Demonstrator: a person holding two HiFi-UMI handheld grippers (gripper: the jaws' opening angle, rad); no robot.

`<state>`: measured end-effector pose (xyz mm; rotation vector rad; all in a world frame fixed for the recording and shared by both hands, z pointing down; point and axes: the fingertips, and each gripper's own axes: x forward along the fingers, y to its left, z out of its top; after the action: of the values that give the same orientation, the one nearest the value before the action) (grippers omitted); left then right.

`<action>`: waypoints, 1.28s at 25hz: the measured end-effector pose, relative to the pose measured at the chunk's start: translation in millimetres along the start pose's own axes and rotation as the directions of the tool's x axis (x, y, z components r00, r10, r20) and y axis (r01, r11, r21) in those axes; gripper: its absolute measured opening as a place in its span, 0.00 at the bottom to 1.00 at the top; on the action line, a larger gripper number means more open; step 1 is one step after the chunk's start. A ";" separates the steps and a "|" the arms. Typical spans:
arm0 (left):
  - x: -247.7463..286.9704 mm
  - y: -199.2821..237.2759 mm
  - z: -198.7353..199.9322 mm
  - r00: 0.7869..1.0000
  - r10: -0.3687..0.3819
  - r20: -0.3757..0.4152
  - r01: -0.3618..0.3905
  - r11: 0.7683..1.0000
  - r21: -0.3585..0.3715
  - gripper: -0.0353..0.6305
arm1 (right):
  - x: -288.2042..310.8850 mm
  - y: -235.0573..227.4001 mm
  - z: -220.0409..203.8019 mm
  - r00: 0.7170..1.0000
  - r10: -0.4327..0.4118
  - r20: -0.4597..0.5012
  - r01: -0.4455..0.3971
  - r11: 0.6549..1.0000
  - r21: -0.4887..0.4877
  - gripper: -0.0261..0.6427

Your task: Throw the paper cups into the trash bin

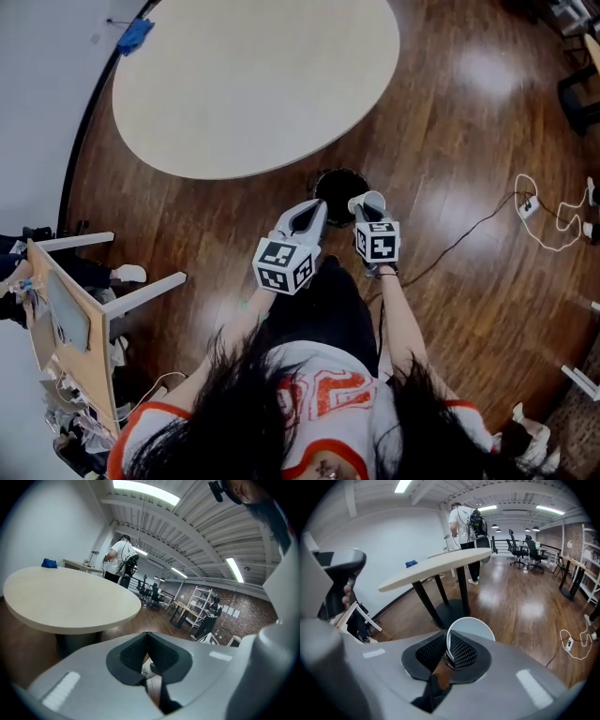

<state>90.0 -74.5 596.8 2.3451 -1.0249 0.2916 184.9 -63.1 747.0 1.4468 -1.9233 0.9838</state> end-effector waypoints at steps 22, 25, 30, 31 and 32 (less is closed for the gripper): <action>-4.8 71.9 -75.4 0.996 0.085 -0.020 -0.086 0.995 -0.059 0.05 | 154.4 -25.1 -78.2 0.990 0.004 -0.140 0.022 0.983 0.181 0.07; -9.6 63.8 -64.1 0.997 0.073 -0.023 -0.074 0.996 -0.055 0.05 | 128.8 -24.3 -59.4 0.996 -0.021 -0.088 0.039 0.979 0.202 0.04; -20.9 43.1 -30.1 0.998 0.054 -0.014 -0.054 0.997 -0.058 0.05 | 71.3 -12.4 -24.9 0.999 -0.036 -0.009 0.037 0.969 0.243 0.04; -24.7 38.7 -22.0 0.999 0.050 -0.010 -0.051 0.997 -0.059 0.05 | 58.0 -6.7 -17.1 0.999 -0.034 0.006 0.031 0.967 0.252 0.04; -28.4 34.2 -14.0 0.999 0.047 -0.008 -0.048 0.997 -0.059 0.05 | 43.7 -1.7 -7.9 0.999 -0.037 0.022 0.030 0.965 0.259 0.04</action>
<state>45.9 -68.2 610.6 2.2680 -1.0732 0.2827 174.1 -81.9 785.8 1.6376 -1.8343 1.2433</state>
